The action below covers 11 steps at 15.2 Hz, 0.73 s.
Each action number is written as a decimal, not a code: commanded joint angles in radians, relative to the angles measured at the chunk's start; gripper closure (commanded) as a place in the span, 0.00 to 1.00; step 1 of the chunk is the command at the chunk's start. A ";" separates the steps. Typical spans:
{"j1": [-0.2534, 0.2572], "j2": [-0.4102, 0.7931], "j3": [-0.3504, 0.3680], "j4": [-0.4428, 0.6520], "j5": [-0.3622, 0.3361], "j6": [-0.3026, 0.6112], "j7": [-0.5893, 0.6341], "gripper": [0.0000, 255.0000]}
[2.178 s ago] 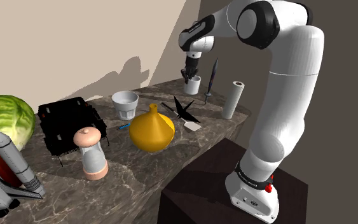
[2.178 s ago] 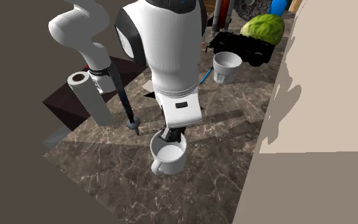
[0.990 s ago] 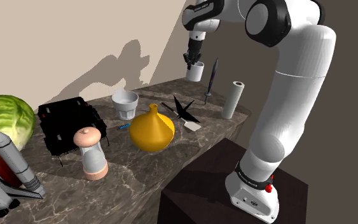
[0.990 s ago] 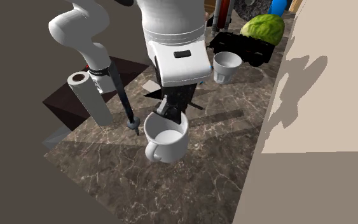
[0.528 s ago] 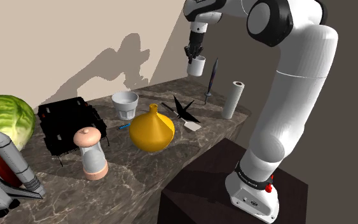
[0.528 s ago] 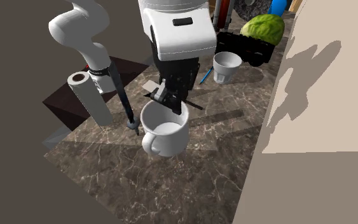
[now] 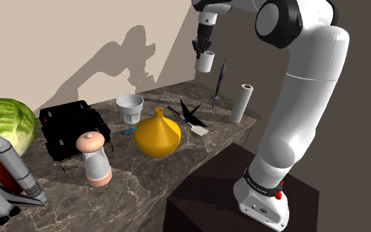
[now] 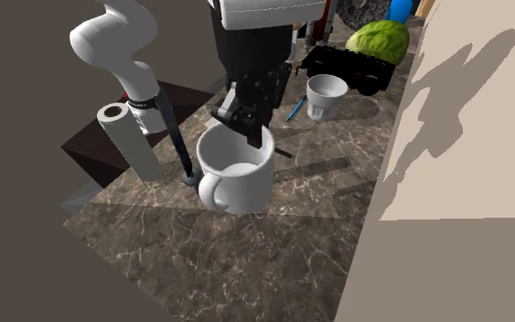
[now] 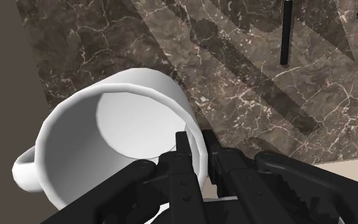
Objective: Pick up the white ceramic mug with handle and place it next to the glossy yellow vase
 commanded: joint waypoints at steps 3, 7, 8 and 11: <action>-0.004 0.005 -0.002 0.064 0.002 -0.059 0.000 1.00; -0.010 0.018 -0.003 0.134 0.007 -0.118 -0.002 1.00; -0.011 0.022 -0.004 0.153 0.008 -0.133 -0.002 1.00; -0.018 0.036 -0.005 0.214 0.014 -0.180 -0.004 1.00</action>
